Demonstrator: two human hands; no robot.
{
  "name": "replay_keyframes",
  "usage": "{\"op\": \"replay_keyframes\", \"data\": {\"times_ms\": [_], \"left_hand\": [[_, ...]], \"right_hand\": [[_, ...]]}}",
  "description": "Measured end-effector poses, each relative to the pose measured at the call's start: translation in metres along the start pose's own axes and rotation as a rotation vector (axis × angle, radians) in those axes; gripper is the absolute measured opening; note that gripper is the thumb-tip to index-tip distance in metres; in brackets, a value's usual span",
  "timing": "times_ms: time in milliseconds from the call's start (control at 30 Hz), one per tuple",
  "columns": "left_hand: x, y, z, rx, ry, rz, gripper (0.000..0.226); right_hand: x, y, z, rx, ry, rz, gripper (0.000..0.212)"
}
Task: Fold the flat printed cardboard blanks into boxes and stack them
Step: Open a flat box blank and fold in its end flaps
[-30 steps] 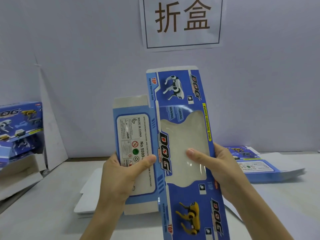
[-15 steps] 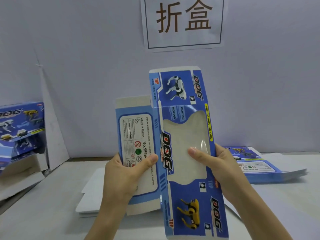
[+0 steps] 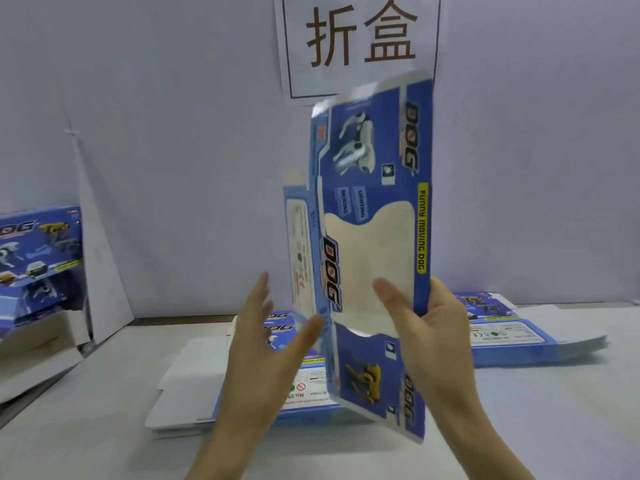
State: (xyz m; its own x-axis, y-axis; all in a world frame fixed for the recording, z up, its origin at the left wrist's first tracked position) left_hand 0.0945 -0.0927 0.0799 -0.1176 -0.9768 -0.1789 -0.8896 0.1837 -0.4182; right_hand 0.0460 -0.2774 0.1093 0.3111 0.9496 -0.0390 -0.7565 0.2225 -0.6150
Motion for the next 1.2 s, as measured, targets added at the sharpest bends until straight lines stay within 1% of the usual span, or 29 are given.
{"op": "replay_keyframes", "data": {"times_ms": [33, 67, 133, 167, 200, 233, 300, 333, 400, 433, 500, 567, 600, 667, 700, 767, 800, 867, 900, 967, 1033, 1100, 1133, 1200], "left_hand": [[0.008, 0.003, -0.007, 0.069, 0.014, 0.079, 0.085], [0.017, 0.005, -0.013, 0.128, 0.035, 0.183, 0.082], [0.031, 0.01, -0.021, 0.189, 0.095, 0.338, 0.088], [0.033, 0.011, -0.021, 0.185, 0.169, 0.363, 0.089], [0.032, 0.01, -0.019, 0.159, 0.268, 0.349, 0.088], [0.029, 0.009, -0.015, 0.118, 0.362, 0.295, 0.079], [0.015, 0.004, -0.004, 0.035, 0.462, 0.092, 0.043], [0.007, 0.001, 0.004, -0.01, 0.471, 0.001, 0.029], [-0.007, -0.006, 0.016, -0.082, 0.472, -0.055, 0.031], [-0.014, -0.008, 0.019, -0.101, 0.457, -0.059, 0.033], [-0.025, -0.012, 0.021, -0.115, 0.418, -0.06, 0.034], [-0.028, -0.014, 0.019, -0.105, 0.426, 0.016, 0.031], [-0.028, -0.014, 0.018, -0.101, 0.443, 0.072, 0.031], [-0.028, -0.012, 0.017, -0.092, 0.489, 0.153, 0.033], [-0.028, -0.011, 0.015, -0.082, 0.499, 0.175, 0.038], [-0.028, -0.011, 0.01, -0.061, 0.455, 0.189, 0.049], [-0.027, -0.012, 0.008, -0.049, 0.423, 0.175, 0.047], [-0.027, -0.013, 0.005, -0.019, 0.34, 0.13, 0.044], [-0.025, -0.014, 0.004, -0.003, 0.307, 0.119, 0.051], [-0.015, -0.013, 0.0, 0.025, 0.265, 0.17, 0.066], [-0.012, -0.011, -0.002, 0.054, 0.264, 0.19, 0.075], [-0.013, -0.01, -0.004, 0.094, 0.261, 0.219, 0.078], [-0.013, -0.009, -0.006, 0.124, 0.257, 0.253, 0.079], [-0.012, -0.003, -0.011, 0.179, 0.2, 0.317, 0.08]], "right_hand": [[0.004, 0.002, 0.002, -0.023, 0.055, -0.005, 0.017], [0.01, 0.004, 0.003, -0.048, 0.091, 0.033, 0.027], [0.028, 0.008, 0.008, -0.127, 0.196, 0.184, 0.053], [0.037, 0.012, 0.011, -0.175, 0.291, 0.271, 0.061], [0.047, 0.016, 0.013, -0.218, 0.385, 0.36, 0.065], [0.054, 0.02, 0.013, -0.253, 0.466, 0.443, 0.066], [0.062, 0.024, 0.012, -0.296, 0.541, 0.563, 0.067], [0.062, 0.024, 0.01, -0.279, 0.528, 0.596, 0.066], [0.053, 0.018, 0.006, -0.194, 0.461, 0.586, 0.065], [0.046, 0.013, 0.003, -0.161, 0.452, 0.535, 0.065], [0.028, 0.004, 0.001, -0.143, 0.496, 0.369, 0.07], [0.014, -0.002, -0.001, -0.108, 0.445, 0.262, 0.073], [0.009, -0.004, -0.004, -0.075, 0.342, 0.252, 0.074], [0.002, -0.006, -0.011, 0.026, 0.097, 0.272, 0.078], [0.0, -0.008, -0.015, 0.075, 0.007, 0.292, 0.075], [-0.001, -0.01, -0.018, 0.131, -0.13, 0.343, 0.051], [-0.001, -0.01, -0.017, 0.135, -0.166, 0.368, 0.038], [-0.001, -0.011, -0.016, 0.12, -0.135, 0.384, 0.027], [0.001, -0.01, -0.016, 0.107, -0.1, 0.389, 0.026], [0.006, -0.008, -0.014, 0.077, -0.075, 0.407, 0.024], [0.012, -0.006, -0.011, 0.03, -0.049, 0.438, 0.023], [0.016, -0.006, -0.01, 0.018, -0.072, 0.461, 0.028], [0.015, -0.007, -0.01, 0.045, -0.138, 0.461, 0.037], [0.012, -0.009, -0.01, 0.1, -0.273, 0.455, 0.067]]}}
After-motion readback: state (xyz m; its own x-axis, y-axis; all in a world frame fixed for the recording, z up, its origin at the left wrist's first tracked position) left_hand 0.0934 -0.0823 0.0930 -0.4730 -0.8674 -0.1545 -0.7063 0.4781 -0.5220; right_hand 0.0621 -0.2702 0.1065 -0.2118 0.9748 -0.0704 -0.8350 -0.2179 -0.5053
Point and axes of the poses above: each hand's wrist, its own y-axis away from the middle knuckle, its own x-axis out of the palm, z = x × y, the point moved 7 cm from there along -y, towards the middle knuckle, and after that the axes turned 10 degrees about z, right-handed, at the moved point
